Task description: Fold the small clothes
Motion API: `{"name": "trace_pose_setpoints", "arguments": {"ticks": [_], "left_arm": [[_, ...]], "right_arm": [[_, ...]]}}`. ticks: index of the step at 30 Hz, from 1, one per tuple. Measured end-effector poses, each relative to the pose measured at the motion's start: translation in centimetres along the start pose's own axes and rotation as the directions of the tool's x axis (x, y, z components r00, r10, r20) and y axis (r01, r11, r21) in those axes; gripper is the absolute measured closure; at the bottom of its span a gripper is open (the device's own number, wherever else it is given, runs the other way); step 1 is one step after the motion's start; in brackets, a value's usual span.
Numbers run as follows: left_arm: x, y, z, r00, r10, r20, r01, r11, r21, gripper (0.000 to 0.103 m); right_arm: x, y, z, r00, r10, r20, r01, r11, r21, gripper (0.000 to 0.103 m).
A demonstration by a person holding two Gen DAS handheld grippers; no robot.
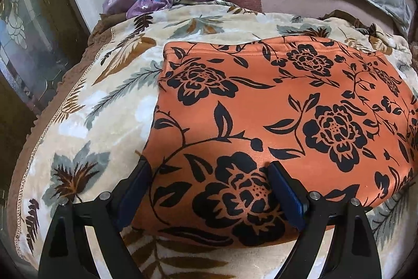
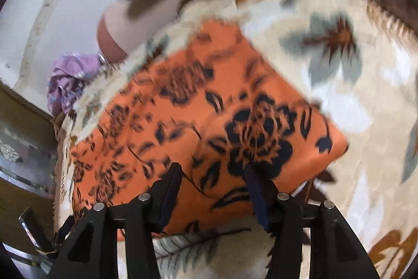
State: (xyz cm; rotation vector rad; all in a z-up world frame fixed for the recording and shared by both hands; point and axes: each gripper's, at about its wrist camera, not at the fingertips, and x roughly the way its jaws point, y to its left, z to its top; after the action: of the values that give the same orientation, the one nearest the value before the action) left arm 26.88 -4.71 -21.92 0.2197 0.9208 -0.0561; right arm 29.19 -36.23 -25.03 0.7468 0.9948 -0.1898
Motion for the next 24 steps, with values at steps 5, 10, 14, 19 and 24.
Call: {"name": "trace_pose_setpoints", "arguments": {"ticks": [5, 10, 14, 19, 24], "left_arm": [[0.0, 0.0, 0.0, 1.000, 0.003, 0.003, -0.003, 1.000, 0.006, 0.012], [0.0, -0.1, 0.0, 1.000, 0.008, 0.006, -0.008, 1.000, 0.000, 0.012], [-1.1, 0.1, -0.4, 1.000, 0.016, 0.020, -0.016, 1.000, -0.009, 0.012], [-4.3, 0.6, -1.0, 0.997, 0.004, 0.080, -0.002, 1.000, -0.025, 0.012], [-7.2, 0.8, -1.3, 0.989, 0.003, 0.147, 0.002, 0.999, -0.034, 0.012]], "right_arm": [[-0.3, 0.6, -0.1, 1.000, -0.012, 0.009, 0.012, 0.999, -0.032, 0.049], [-1.3, 0.3, 0.1, 0.999, 0.027, 0.022, -0.027, 0.999, -0.018, 0.048], [-2.7, -0.1, 0.0, 0.997, 0.066, 0.051, -0.066, 0.998, 0.010, 0.046], [-4.4, 0.1, -1.1, 0.989, 0.131, 0.067, -0.131, 0.991, 0.002, 0.043], [-6.2, 0.1, -2.2, 0.977, 0.189, 0.097, -0.190, 0.982, 0.003, 0.039]]}}
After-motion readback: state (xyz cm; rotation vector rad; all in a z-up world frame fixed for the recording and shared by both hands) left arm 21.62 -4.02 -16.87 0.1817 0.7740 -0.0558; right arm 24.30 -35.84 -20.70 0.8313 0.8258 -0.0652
